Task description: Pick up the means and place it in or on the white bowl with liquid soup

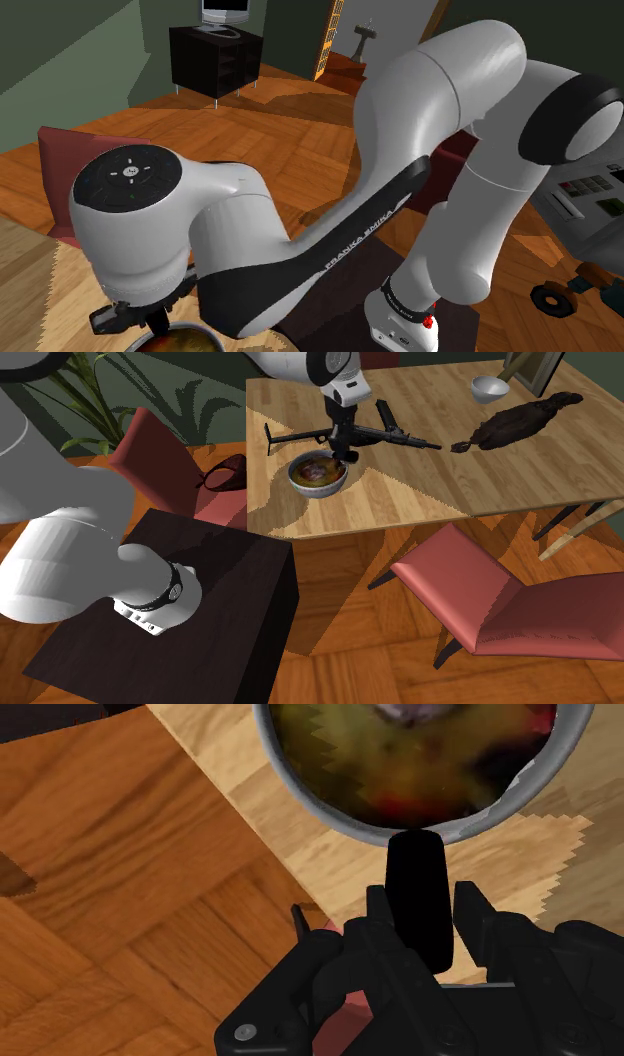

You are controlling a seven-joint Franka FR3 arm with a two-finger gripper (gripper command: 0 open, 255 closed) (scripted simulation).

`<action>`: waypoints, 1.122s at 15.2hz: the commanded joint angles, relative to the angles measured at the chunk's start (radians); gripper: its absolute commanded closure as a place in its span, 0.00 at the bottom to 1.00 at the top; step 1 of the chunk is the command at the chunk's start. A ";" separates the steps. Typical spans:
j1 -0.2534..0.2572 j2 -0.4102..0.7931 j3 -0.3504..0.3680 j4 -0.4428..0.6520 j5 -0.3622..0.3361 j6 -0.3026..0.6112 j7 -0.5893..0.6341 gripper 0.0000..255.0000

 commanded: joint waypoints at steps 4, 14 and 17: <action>0.056 -0.054 0.053 -0.055 0.033 -0.003 0.095 1.00; 0.086 0.054 0.016 -0.089 -0.096 0.095 0.196 1.00; 0.099 0.089 -0.001 -0.095 -0.138 0.122 0.228 1.00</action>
